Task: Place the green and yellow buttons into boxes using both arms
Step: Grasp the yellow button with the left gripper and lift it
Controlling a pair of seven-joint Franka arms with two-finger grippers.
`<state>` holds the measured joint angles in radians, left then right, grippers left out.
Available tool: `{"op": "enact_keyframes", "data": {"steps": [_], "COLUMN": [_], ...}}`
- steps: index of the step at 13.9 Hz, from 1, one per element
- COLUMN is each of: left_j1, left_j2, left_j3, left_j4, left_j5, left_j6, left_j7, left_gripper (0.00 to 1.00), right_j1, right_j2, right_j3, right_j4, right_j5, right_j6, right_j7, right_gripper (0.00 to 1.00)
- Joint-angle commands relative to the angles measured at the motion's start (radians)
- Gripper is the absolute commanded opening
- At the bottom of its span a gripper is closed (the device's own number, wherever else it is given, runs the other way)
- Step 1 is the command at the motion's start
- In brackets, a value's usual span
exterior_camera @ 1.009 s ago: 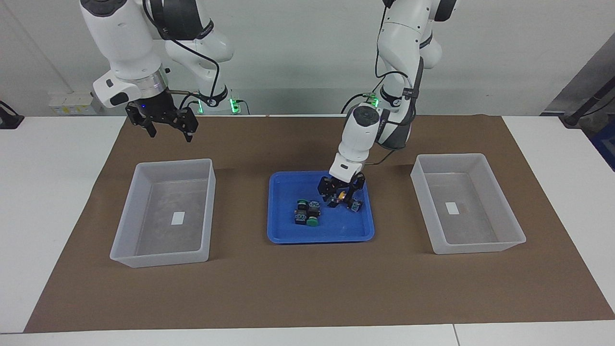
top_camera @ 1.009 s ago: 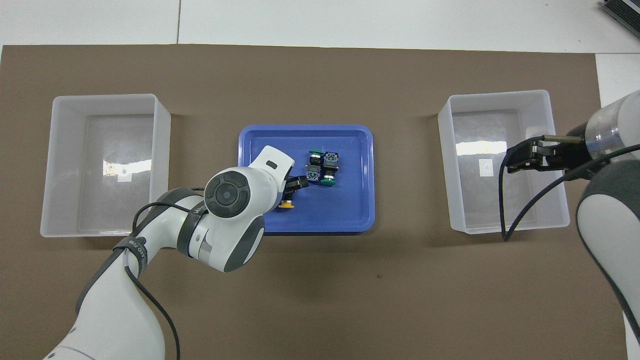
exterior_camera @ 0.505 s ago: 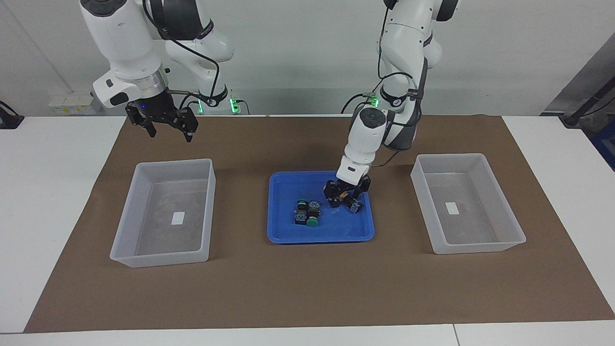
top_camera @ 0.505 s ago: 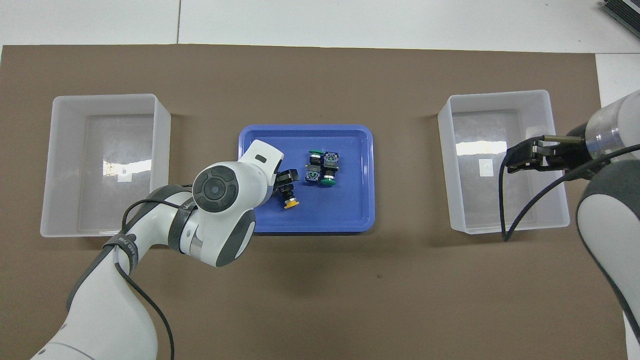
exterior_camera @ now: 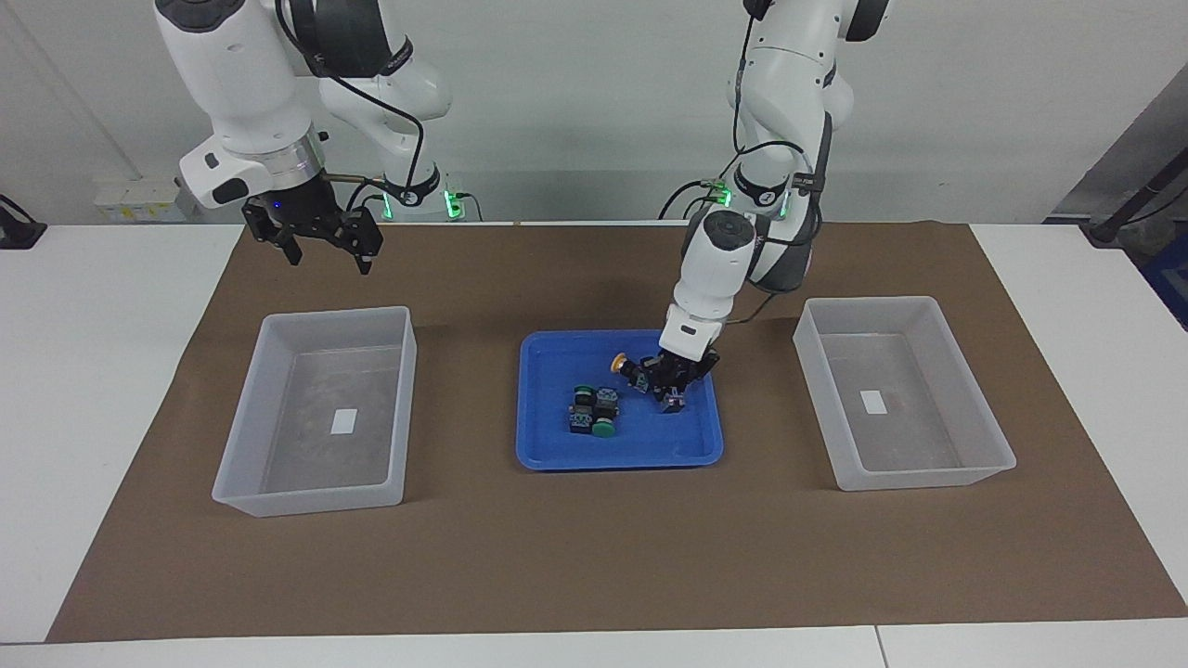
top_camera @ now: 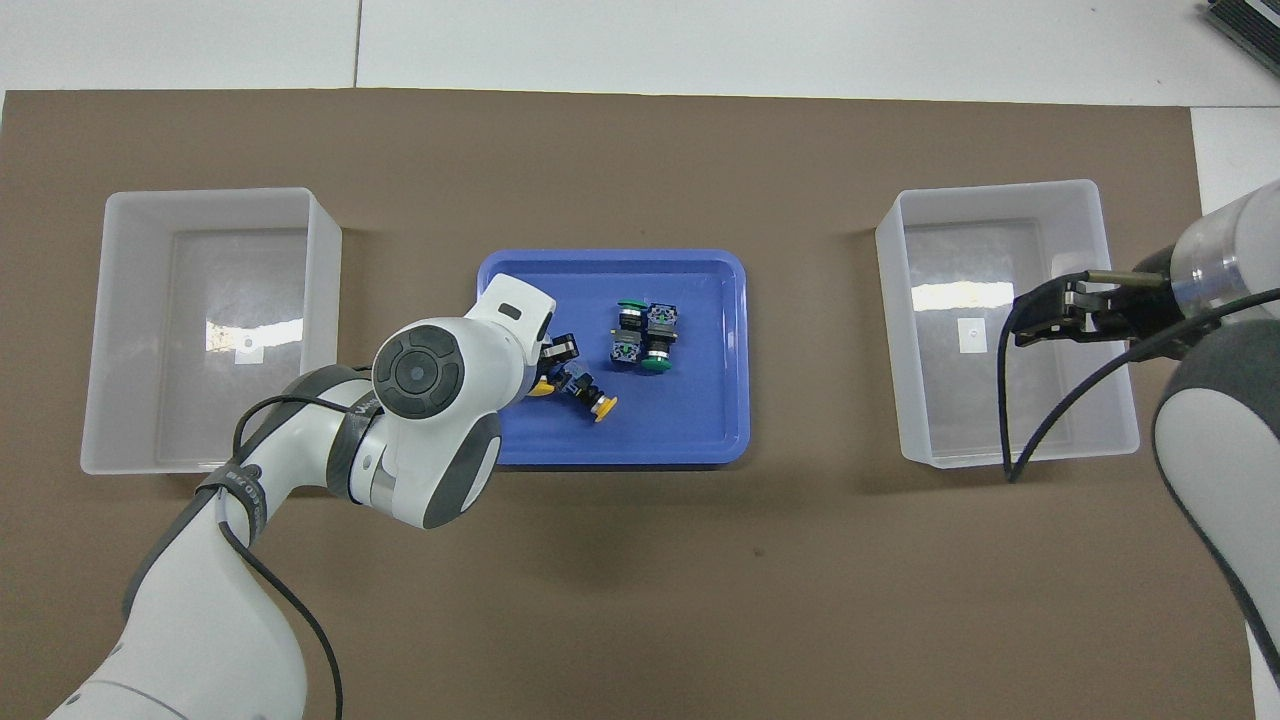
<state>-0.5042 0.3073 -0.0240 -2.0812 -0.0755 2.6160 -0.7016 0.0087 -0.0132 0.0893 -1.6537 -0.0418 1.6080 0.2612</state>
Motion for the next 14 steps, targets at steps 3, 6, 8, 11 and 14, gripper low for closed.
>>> {"op": "enact_keyframes", "data": {"steps": [3, 6, 8, 11, 14], "left_j1": [0.004, 0.004, 0.004, 0.009, 0.013], "left_j2": [0.000, -0.002, -0.016, -0.028, -0.056], "left_j3": [-0.002, -0.002, 0.003, 0.003, 0.004], "left_j4": [-0.008, 0.000, 0.016, 0.087, 0.089], "left_j5": [-0.006, -0.006, -0.006, -0.006, -0.006], "left_j6": [0.016, 0.003, -0.037, -0.161, -0.197], "left_j7": [-0.013, -0.016, -0.015, -0.013, -0.007], "left_gripper": [0.11, 0.00, 0.00, 0.00, 0.00], "right_j1": [0.004, 0.004, 0.004, 0.004, 0.004], "right_j2": [-0.014, -0.014, -0.014, -0.014, -0.014], "right_j3": [-0.013, -0.013, -0.013, -0.013, -0.013], "right_j4": [-0.012, -0.012, -0.012, -0.012, -0.012], "right_j5": [0.023, 0.023, 0.023, 0.023, 0.023], "right_j6": [-0.005, -0.005, -0.005, -0.005, -0.005], "right_j7": [-0.025, -0.025, -0.025, -0.025, -0.025], "right_gripper": [1.00, 1.00, 1.00, 1.00, 1.00]}}
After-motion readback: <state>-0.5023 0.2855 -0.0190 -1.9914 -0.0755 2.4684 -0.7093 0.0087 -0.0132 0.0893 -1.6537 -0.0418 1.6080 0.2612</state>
